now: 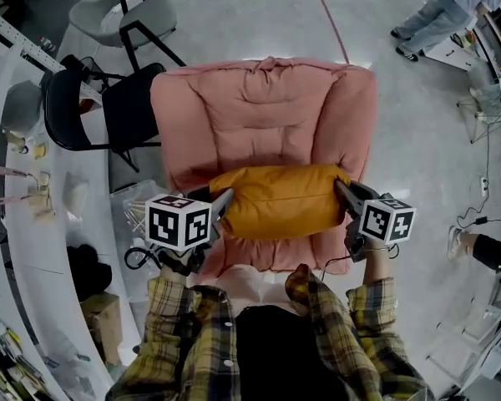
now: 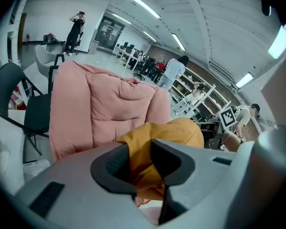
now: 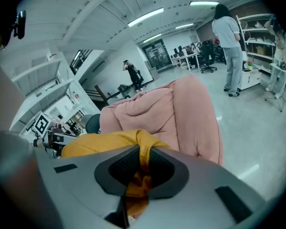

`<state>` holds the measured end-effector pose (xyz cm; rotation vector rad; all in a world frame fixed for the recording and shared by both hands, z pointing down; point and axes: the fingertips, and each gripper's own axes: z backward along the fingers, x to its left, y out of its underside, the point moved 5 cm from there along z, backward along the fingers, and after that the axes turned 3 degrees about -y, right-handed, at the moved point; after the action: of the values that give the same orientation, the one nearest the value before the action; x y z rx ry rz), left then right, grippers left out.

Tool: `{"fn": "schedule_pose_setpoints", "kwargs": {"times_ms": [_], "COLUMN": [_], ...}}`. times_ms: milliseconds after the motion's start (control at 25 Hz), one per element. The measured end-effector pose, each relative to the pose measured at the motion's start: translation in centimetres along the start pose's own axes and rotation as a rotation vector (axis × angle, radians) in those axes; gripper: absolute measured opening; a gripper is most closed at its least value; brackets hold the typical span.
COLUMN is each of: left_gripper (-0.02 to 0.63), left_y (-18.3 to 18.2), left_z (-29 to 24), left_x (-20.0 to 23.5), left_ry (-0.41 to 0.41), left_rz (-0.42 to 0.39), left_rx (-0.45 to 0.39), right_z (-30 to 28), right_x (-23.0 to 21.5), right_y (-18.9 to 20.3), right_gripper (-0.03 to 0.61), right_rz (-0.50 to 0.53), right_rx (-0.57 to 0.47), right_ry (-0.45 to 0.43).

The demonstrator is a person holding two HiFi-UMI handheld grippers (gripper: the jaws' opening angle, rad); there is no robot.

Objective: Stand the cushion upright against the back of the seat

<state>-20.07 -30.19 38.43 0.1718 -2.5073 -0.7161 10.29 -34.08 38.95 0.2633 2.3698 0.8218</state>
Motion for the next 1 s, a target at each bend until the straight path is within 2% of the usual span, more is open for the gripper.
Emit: {"fn": "schedule_pose_setpoints", "kwargs": {"times_ms": [280,520,760,1000], "left_gripper": [0.127,0.142,0.148,0.153], "left_y": [-4.5,-8.0,-10.2,-11.2], "left_z": [-3.7,-6.8,-9.2,-10.6], "left_x": [4.4,7.6,10.3,12.1], "left_ry": [0.012,0.006,-0.002,-0.010], "left_rz": [0.083,0.132,0.179,0.214], "left_rx": [0.011,-0.006,0.001,-0.001], "right_z": [-5.4,-10.3,-13.9,-16.1], "right_x": [-2.3,-4.4,-6.0,-7.1], "right_y": [-4.0,-6.9,-9.2,-10.2], "right_gripper": [0.042,0.044,0.046,0.048], "right_rz": [-0.061,-0.107,-0.134,-0.186], "right_rx": [-0.005,0.059,0.124,0.138], "right_ry": [0.019,0.007,-0.007,-0.026]}}
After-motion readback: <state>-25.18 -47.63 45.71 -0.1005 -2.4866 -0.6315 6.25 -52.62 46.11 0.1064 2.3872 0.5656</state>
